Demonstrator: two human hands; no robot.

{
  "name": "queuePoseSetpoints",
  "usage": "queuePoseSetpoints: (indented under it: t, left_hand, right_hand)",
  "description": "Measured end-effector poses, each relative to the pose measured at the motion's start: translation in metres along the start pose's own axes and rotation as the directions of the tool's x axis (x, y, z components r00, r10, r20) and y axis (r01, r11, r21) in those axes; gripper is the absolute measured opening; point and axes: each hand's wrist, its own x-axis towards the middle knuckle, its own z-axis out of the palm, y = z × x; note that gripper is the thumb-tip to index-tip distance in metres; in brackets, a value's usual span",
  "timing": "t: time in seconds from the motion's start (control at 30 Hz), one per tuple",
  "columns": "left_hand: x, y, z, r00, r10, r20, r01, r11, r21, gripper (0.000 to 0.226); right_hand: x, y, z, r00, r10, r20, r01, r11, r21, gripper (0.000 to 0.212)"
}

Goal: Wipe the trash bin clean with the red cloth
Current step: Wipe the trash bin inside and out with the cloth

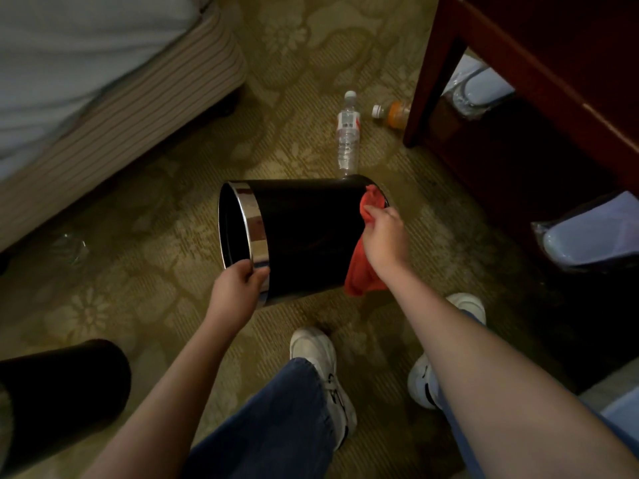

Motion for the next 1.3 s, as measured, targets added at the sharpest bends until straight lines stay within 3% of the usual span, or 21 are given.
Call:
queuePoseSetpoints:
  t: [0.23,0.53,0.8,1.03,1.3]
  left_hand:
    - [-0.008,0.058,0.025,0.997,0.083,-0.008,-0.083,0.996,-0.042,0.029]
    - [-0.034,0.081,0.035,0.992,-0.123,0.042,0.130,0.957,-0.260,0.024]
    - [-0.024,0.076,0.028,0.988,-0.141,0.068,0.157,0.876,-0.457,0.019]
    - [-0.030,0.055,0.011,0.999,0.044,0.016,-0.039,0.972,-0.232,0.023]
    - [-0.019,0.020,-0.006,0.996,0.012,-0.087,-0.026,0.987,-0.158,0.015]
  right_hand:
    - [-0.028,-0.010,-0.032,0.995,-0.088,-0.043,0.091,0.994,0.064,0.039]
    - [-0.076,-0.002,-0.072,0.994,-0.090,0.067,0.088,0.996,0.032,0.038]
    - [-0.078,-0.014,-0.053,0.994,-0.107,0.035,0.108,0.994,-0.020,0.038]
    - [-0.086,0.001,-0.021,0.993,-0.088,-0.073,0.097,0.987,0.130,0.038]
    - [-0.085,0.042,-0.009,0.999,0.052,-0.017,-0.048,0.986,0.158,0.042]
